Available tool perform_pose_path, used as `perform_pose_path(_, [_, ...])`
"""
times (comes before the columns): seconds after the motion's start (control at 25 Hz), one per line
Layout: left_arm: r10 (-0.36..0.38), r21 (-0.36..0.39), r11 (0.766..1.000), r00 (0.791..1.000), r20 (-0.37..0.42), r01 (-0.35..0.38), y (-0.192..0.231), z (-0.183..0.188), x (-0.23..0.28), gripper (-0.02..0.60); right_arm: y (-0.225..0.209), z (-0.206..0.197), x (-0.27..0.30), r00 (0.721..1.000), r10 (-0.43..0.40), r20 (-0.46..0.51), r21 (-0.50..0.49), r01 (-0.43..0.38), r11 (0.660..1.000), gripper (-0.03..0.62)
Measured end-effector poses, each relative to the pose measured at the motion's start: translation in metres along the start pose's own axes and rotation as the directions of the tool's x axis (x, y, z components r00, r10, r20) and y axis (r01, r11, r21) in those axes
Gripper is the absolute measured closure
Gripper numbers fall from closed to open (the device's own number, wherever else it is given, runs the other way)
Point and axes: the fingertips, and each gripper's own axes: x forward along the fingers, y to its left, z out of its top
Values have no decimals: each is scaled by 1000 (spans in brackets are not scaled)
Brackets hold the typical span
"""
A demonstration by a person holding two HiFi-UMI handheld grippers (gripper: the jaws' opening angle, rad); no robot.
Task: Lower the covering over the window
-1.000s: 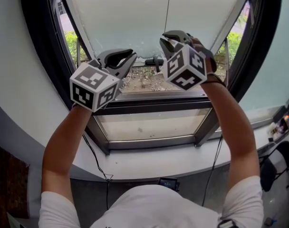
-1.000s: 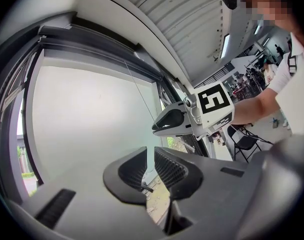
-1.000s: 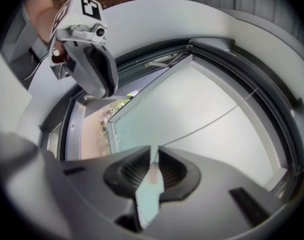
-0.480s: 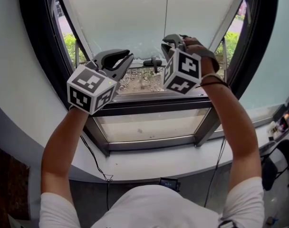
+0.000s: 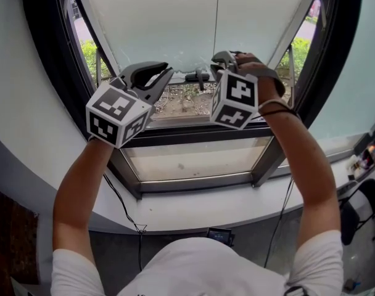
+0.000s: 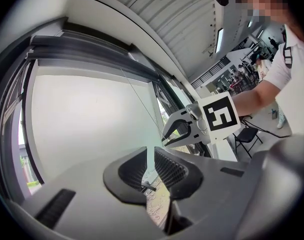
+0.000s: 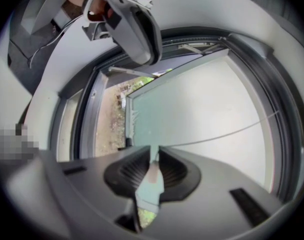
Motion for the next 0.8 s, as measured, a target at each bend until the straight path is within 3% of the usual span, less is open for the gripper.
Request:
perform_pose_path(0.52, [-2, 39, 999, 1000, 4, 1, -3, 5, -6, 532, 37, -11, 1, 998, 29, -52, -64, -32, 997, 536])
perform_pose_path(0.8, [43, 138, 990, 999, -3, -42, 10, 16, -10, 522, 64, -15, 5, 995, 70, -70, -82, -76, 994, 536])
